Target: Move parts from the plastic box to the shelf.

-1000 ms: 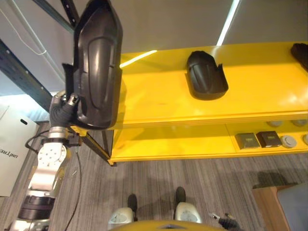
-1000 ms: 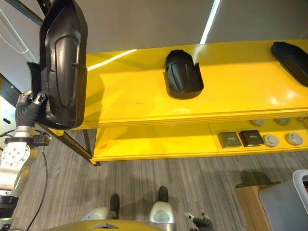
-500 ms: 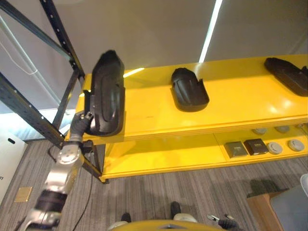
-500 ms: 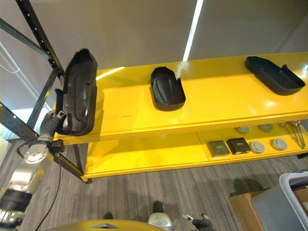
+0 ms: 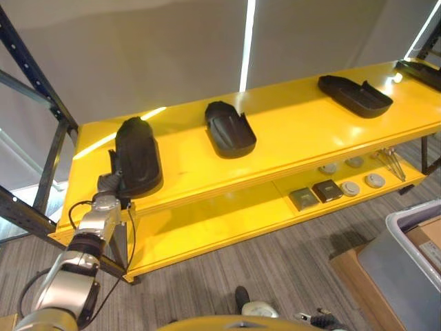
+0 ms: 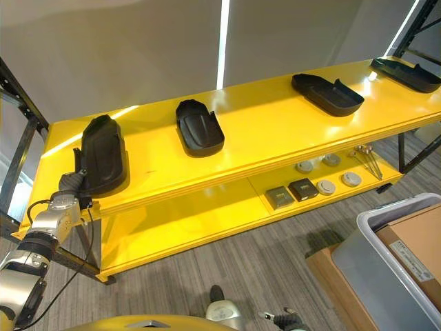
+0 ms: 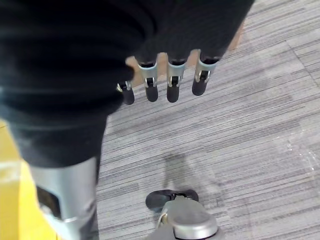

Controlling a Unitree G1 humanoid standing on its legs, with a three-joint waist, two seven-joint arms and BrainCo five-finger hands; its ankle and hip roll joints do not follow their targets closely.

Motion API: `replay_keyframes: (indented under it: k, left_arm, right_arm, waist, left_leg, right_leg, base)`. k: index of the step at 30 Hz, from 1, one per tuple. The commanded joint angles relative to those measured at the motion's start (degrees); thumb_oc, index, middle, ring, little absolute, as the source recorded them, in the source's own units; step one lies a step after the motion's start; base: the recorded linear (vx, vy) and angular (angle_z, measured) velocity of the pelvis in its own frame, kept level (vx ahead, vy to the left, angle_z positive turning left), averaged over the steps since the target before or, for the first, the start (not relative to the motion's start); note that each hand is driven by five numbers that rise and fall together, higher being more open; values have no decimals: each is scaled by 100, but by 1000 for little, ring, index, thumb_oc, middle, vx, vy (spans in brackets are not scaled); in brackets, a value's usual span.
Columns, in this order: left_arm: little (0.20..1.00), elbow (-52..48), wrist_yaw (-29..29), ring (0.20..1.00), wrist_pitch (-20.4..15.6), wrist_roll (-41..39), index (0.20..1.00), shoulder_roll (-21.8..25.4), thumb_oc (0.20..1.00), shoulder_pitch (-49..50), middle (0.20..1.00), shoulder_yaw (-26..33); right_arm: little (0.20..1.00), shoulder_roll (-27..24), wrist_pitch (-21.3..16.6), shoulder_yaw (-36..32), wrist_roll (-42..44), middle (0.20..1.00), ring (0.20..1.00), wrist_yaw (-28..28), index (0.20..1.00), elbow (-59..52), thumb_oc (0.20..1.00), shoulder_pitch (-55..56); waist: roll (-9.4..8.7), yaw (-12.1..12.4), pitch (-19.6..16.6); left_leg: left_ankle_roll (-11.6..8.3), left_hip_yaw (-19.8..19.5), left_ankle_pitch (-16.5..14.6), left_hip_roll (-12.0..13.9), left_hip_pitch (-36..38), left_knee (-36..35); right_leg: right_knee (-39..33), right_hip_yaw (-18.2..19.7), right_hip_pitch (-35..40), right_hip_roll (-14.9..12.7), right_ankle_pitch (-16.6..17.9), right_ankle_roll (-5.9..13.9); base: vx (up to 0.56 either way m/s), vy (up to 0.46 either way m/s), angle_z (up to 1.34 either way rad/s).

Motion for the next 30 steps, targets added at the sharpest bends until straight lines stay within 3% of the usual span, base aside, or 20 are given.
replay_keyframes:
  k: [1, 8, 15, 16, 17, 22, 30]
  left_arm:
    - [200, 379, 294, 200, -8, 484, 200, 500, 200, -943, 200, 12]
    - [200, 926, 309, 200, 292, 1118, 200, 789, 200, -1077, 200, -30]
    - [200, 1067, 297, 200, 312, 1250, 200, 789, 200, -1083, 200, -111]
    - [539, 1084, 307, 539, 309, 1234, 539, 776, 539, -1087, 539, -116]
    - [1000, 1093, 301, 1000, 310, 1218, 1000, 767, 1000, -1085, 1000, -118]
    - [1000, 1084, 350, 1000, 269, 1189, 1000, 744, 1000, -1062, 1000, -110]
    - [1000, 1040, 395, 1000, 210, 1180, 1000, 703, 1000, -971, 1000, -74]
  right_arm:
    - [1000, -187, -211, 192, -235, 1000, 1000, 28, 1000, 283, 1000, -108]
    - [1000, -198, -304, 290, -181, 1000, 1000, 69, 1000, 410, 1000, -172]
    - [1000, -179, -395, 307, -215, 1000, 1000, 70, 1000, 533, 1000, -168]
    - [1000, -178, -414, 311, -208, 1000, 1000, 76, 1000, 545, 1000, -179]
    - [1000, -180, -456, 318, -194, 1000, 1000, 92, 1000, 552, 1000, -193]
    - [1000, -177, -560, 370, -140, 1000, 1000, 261, 1000, 453, 1000, -183]
    - [1000, -146, -1165, 341, 315, 1000, 1000, 655, 1000, 190, 1000, -140]
  waist:
    - [-9, -6, -85]
    - [20, -34, -108]
    - [33, -42, -114]
    - [36, -40, -115]
    - [39, -38, -115]
    - [43, -46, -108]
    - [40, -56, -121]
  left_leg:
    - [210, 287, -84, -71, -147, -8]
    - [216, 316, -119, -84, -108, -8]
    - [217, 338, -135, -84, -81, -8]
    - [218, 339, -137, -83, -79, -8]
    - [219, 338, -138, -84, -78, -8]
    - [217, 332, -145, -86, -76, -8]
    - [213, 354, -141, -71, -60, -8]
  right_leg:
    - [77, -44, 224, -15, -510, 232]
    - [41, -2, 261, -7, -534, 222]
    - [39, 1, 291, -16, -552, 222]
    - [40, -3, 294, -17, -558, 220]
    - [43, -5, 293, -17, -562, 218]
    - [42, -7, 297, -21, -573, 217]
    - [25, -35, 317, -28, -573, 213]
  base:
    - [0, 0, 0]
    - [13, -10, -3]
    - [2, -2, 0]
    - [0, 0, 0]
    - [0, 0, 0]
    - [0, 0, 0]
    - [0, 0, 0]
